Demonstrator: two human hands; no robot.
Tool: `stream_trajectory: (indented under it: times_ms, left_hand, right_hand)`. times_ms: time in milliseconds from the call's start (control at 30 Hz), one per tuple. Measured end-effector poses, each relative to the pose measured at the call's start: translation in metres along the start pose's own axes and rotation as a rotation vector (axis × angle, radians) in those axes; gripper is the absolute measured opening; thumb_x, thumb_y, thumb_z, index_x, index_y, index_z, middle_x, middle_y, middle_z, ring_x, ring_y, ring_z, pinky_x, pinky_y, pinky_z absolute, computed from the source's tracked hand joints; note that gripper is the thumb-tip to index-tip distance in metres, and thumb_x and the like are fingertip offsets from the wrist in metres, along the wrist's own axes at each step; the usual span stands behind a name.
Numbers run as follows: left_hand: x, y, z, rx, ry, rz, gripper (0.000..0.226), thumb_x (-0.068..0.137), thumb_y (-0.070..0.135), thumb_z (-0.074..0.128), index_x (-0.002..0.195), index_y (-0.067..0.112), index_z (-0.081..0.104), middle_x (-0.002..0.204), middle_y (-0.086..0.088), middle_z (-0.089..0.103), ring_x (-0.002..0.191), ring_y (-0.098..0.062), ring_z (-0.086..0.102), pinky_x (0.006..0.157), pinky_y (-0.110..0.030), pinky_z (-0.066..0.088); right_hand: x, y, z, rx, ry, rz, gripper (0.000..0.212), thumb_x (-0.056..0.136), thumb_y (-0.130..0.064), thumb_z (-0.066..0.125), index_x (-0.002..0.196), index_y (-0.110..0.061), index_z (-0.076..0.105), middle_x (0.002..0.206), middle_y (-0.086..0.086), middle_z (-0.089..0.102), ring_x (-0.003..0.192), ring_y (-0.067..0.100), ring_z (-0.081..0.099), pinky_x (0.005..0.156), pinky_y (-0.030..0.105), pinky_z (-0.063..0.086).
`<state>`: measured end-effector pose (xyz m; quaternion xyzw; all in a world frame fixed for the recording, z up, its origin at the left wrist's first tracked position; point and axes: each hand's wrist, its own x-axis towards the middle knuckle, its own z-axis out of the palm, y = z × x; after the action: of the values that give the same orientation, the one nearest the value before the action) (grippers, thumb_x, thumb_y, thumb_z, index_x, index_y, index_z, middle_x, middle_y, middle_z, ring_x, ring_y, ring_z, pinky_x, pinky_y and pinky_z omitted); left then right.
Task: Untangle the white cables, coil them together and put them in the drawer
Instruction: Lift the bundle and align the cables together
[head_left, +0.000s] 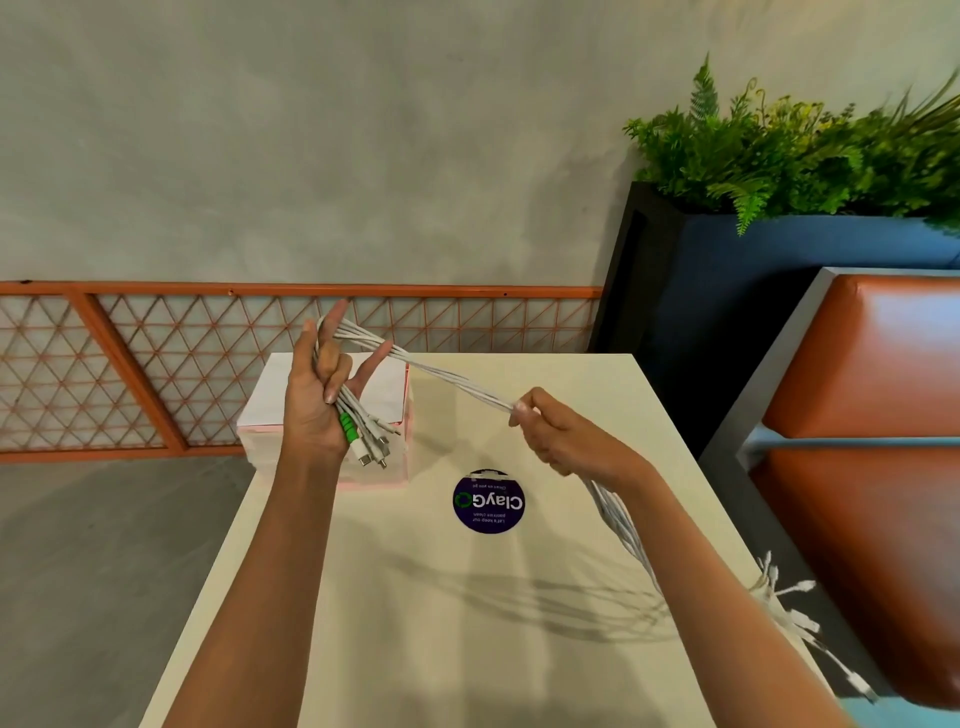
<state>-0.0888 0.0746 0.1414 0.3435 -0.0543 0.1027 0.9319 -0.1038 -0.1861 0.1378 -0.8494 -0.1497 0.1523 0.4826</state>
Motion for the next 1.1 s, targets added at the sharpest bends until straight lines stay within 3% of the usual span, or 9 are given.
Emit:
stream_trajectory:
  times_ms: [167,333,567,767,833,900,933,1033,1100]
  left_hand:
    - [-0.004,-0.008,0.007,0.161,-0.028,-0.040,0.037,0.102,0.031,0.039,0.128,0.009,0.055,0.042,0.006,0.017,0.034,-0.009,0.016,0.094,-0.041,0.052]
    - [-0.007,-0.019,0.015,0.410,-0.116,-0.071,0.040,0.103,0.030,0.036,0.134,0.010,0.052,0.049,0.009,0.020,0.041,-0.007,0.019,0.095,-0.044,0.051]
    - [-0.018,-0.033,0.021,0.580,-0.217,-0.169,0.032,0.103,0.028,0.033,0.088,0.008,0.053,0.054,0.004,0.033,0.051,-0.008,0.046,0.095,-0.045,0.052]
    - [-0.023,-0.052,0.019,0.692,-0.309,-0.304,0.031,0.103,0.033,0.029,0.088,0.011,0.046,0.093,-0.009,0.071,0.099,-0.028,0.069,0.095,-0.036,0.052]
    - [-0.027,-0.059,0.017,0.820,-0.315,-0.355,0.031,0.101,0.041,0.031,0.097,0.017,0.050,0.109,-0.010,0.070,0.099,-0.027,0.069,0.094,-0.038,0.053]
    - [-0.028,-0.065,0.016,0.978,-0.303,-0.394,0.038,0.099,0.049,0.033,0.115,0.020,0.053,0.116,-0.010,0.064,0.104,-0.024,0.066,0.093,-0.038,0.053]
    - [-0.029,-0.066,0.017,1.045,-0.309,-0.396,0.042,0.099,0.048,0.033,0.121,0.017,0.051,0.112,-0.008,0.063,0.103,-0.019,0.063,0.090,-0.030,0.052]
    - [-0.031,-0.064,0.026,1.145,-0.356,-0.402,0.032,0.102,0.043,0.029,0.110,0.019,0.050,0.091,0.004,0.059,0.087,-0.007,0.058,0.068,-0.011,0.046]
    - [-0.031,-0.064,0.028,1.147,-0.391,-0.427,0.031,0.102,0.041,0.029,0.105,0.019,0.051,0.085,0.003,0.062,0.080,-0.008,0.060,0.063,-0.011,0.046]
  right_hand:
    - [0.013,0.004,0.009,-0.544,0.318,-0.004,0.040,0.103,-0.037,0.026,0.093,-0.011,0.055,0.076,0.006,0.059,0.065,0.024,0.053,0.063,0.036,0.045]
    - [0.015,-0.010,0.022,-0.907,0.140,0.198,0.027,0.101,-0.019,0.035,0.113,-0.008,0.056,0.109,0.011,0.062,0.094,0.029,0.060,0.069,0.031,0.039]
    - [0.019,-0.030,0.022,-0.885,-0.153,0.265,0.027,0.098,-0.026,0.041,0.106,-0.007,0.059,0.096,0.007,0.056,0.084,0.024,0.052,0.075,0.034,0.042]
    - [0.018,-0.044,0.025,-0.826,-0.359,0.199,0.027,0.099,-0.031,0.045,0.087,-0.011,0.058,0.100,0.006,0.063,0.086,0.021,0.054,0.077,0.031,0.043]
    - [0.016,-0.051,0.027,-0.796,-0.434,0.161,0.028,0.102,-0.027,0.039,0.115,-0.012,0.060,0.112,-0.002,0.057,0.095,0.019,0.050,0.079,0.028,0.040]
    - [0.015,-0.055,0.028,-0.718,-0.451,0.148,0.042,0.103,-0.032,0.034,0.141,-0.015,0.038,0.121,-0.001,0.060,0.099,0.017,0.050,0.082,0.027,0.041]
    - [0.015,-0.055,0.026,-0.695,-0.462,0.148,0.041,0.103,-0.036,0.031,0.137,-0.014,0.043,0.107,0.000,0.065,0.091,0.016,0.052,0.076,0.026,0.044]
    - [0.013,-0.055,0.019,-0.657,-0.452,0.153,0.050,0.102,-0.044,0.028,0.075,-0.017,0.059,0.063,-0.007,0.052,0.057,0.008,0.043,0.051,0.017,0.034]
    - [0.012,-0.056,0.015,-0.596,-0.409,0.129,0.061,0.100,-0.050,0.027,0.064,-0.014,0.060,0.054,-0.006,0.048,0.046,0.008,0.038,0.047,0.017,0.031]
